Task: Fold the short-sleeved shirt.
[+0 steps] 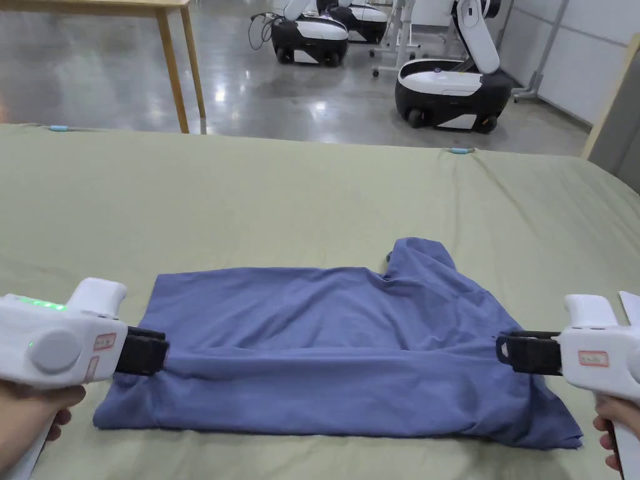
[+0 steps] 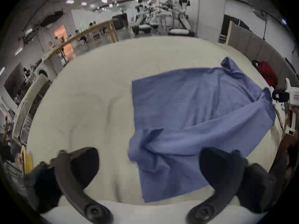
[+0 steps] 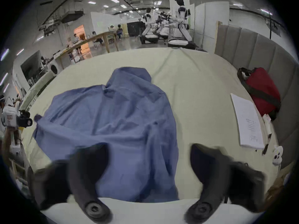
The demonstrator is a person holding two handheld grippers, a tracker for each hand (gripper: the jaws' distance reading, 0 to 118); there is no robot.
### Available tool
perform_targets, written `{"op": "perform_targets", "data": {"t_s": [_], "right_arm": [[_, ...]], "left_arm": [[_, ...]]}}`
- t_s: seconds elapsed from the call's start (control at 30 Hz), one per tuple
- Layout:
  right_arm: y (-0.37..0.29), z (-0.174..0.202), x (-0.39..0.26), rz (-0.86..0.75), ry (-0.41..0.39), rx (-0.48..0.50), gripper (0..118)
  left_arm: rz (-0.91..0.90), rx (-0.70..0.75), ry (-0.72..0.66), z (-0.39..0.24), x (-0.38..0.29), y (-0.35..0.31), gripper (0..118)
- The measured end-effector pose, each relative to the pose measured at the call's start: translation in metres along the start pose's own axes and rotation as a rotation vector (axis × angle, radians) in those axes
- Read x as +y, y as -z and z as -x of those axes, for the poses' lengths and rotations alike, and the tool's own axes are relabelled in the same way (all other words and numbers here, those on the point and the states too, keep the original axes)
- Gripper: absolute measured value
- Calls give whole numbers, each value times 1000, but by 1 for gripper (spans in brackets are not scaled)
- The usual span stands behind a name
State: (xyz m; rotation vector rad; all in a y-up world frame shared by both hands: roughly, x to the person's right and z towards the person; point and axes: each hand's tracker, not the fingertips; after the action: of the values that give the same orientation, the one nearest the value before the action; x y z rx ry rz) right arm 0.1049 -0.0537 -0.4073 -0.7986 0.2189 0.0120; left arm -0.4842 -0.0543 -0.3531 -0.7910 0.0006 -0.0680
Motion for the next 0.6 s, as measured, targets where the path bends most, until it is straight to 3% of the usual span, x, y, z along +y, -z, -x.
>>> {"op": "perform_targets", "data": {"t_s": [0.1, 0.13, 0.17, 0.2, 0.23, 0.27, 0.5, 0.53, 0.57, 0.6], "right_arm": [[-47, 14, -33, -83, -40, -4, 107], [-58, 18, -45, -101, -48, -2, 101], [-70, 20, -59, -105, -60, 7, 84], [-78, 23, -72, -103, -65, -4, 51], [-81, 30, -83, -103, -74, -41, 12], [-85, 33, -94, -97, -84, -84, 8], [-80, 27, -124, -58, -34, -60, 8], [-78, 26, -124, -57, -29, -60, 8], [-76, 24, -123, -57, -24, -60, 8], [-73, 23, -122, -56, -21, -63, 8]], "left_arm": [[12, 73, 22, -12, -28, -45, 116], [0, 69, 0, -15, -41, -55, 113], [1, 64, -24, -1, -63, -51, 106], [25, 57, -55, 1, -79, -53, 81], [59, 57, -85, 1, -92, -54, 12], [70, 53, -97, 2, -103, -53, 0], [71, 70, -175, 10, -110, -45, 0], [70, 71, -172, 10, -105, -41, 7], [66, 83, -180, 10, -98, -36, 27], [66, 92, -183, 11, -92, -27, 68]]}}
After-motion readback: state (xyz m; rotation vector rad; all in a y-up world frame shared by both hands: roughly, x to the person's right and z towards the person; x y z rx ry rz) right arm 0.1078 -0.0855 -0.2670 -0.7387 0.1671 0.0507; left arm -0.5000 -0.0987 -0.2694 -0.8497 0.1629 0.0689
